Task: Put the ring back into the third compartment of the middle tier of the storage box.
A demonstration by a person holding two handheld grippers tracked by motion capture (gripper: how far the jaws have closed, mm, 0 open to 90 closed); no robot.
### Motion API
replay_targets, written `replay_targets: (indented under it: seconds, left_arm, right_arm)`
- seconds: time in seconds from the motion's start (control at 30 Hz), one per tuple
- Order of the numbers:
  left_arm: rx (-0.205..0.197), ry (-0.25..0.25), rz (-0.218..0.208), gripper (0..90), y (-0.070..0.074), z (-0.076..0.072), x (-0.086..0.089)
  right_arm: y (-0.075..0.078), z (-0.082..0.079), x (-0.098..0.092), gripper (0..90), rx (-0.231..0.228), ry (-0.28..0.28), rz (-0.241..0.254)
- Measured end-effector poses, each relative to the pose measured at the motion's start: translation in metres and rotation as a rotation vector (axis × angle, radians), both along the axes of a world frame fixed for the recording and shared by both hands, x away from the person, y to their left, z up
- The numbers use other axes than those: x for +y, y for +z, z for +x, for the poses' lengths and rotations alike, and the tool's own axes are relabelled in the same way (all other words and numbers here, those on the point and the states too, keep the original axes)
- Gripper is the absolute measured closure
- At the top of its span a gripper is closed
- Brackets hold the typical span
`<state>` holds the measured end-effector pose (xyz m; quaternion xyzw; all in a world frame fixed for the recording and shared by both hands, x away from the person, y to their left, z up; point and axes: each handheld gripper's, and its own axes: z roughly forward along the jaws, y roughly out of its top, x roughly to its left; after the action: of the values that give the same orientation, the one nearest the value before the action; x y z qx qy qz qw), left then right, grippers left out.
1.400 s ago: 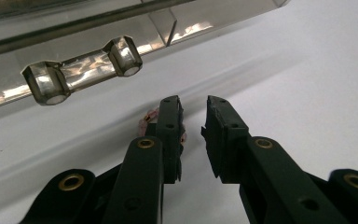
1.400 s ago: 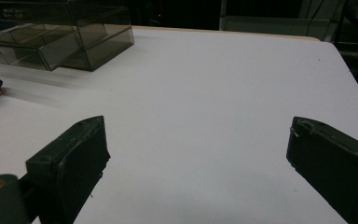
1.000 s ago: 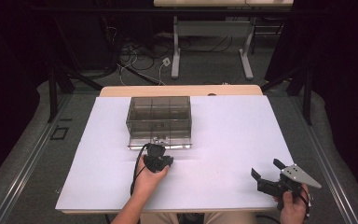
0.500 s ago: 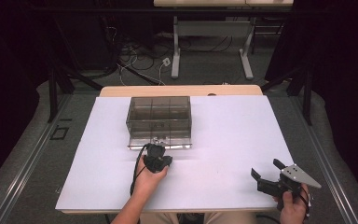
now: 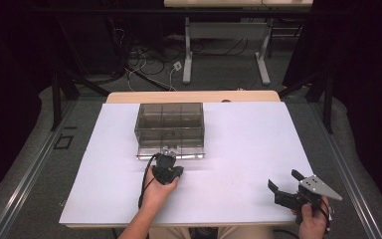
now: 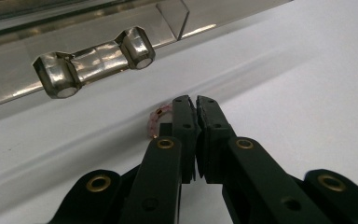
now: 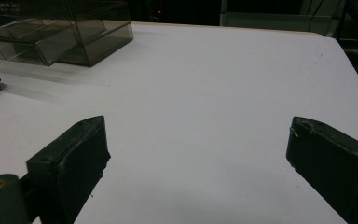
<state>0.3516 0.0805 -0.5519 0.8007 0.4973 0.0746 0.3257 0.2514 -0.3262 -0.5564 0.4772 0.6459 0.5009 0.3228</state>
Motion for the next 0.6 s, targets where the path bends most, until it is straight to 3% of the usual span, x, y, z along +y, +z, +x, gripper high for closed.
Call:
replay_targets:
  seconds: [0.07, 0.6]
  left_arm:
    - [-0.007, -0.003, 0.004, 86.9, -0.0001, -0.0003, 0.0001]
    - [-0.01, -0.007, 0.003, 87.0, 0.0003, -0.0012, 0.0006]
  right_arm:
    - [0.0017, -0.0021, -0.0019, 5.0, 0.035, 0.005, -0.022]
    - [0.0018, -0.0019, -0.0026, 5.0, 0.03, 0.006, -0.016]
